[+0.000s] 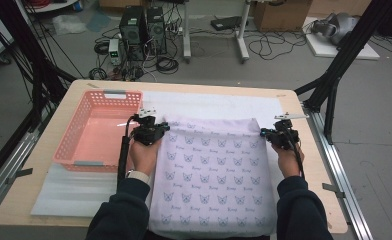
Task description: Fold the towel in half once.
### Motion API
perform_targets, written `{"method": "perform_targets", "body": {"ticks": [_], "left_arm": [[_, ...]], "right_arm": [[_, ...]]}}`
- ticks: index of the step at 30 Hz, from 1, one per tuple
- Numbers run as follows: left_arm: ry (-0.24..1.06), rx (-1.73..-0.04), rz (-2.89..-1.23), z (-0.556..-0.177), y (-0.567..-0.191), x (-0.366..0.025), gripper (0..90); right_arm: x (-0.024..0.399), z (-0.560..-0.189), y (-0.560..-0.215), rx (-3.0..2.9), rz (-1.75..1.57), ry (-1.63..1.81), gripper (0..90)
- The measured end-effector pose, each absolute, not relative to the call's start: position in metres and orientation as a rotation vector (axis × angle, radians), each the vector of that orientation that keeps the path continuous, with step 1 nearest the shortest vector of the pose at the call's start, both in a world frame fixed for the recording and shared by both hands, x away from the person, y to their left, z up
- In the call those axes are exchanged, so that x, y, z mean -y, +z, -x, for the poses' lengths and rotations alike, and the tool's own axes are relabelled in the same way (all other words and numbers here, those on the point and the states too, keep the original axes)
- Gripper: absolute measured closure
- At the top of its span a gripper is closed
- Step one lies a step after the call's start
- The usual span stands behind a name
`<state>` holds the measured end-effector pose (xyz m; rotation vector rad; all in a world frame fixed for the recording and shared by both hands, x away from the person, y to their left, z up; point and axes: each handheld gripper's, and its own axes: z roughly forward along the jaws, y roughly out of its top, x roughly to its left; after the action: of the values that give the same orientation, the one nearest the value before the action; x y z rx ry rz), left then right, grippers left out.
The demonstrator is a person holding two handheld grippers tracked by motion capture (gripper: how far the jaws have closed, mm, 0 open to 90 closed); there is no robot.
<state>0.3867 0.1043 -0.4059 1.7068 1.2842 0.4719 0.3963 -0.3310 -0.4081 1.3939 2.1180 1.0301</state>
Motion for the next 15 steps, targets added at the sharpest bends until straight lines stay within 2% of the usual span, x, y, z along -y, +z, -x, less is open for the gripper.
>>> {"method": "perform_targets", "body": {"ticks": [11,15], "left_arm": [[0.478,-1.185,-1.770,-0.359,-0.393,-0.108,86.8],[0.477,-1.146,-1.803,-0.344,-0.395,-0.112,86.7]], "right_arm": [[0.330,-0.365,-0.384,-2.151,-1.299,1.137,88.0],[0.335,-0.343,-0.387,-2.149,-1.283,1.192,88.0]]}}
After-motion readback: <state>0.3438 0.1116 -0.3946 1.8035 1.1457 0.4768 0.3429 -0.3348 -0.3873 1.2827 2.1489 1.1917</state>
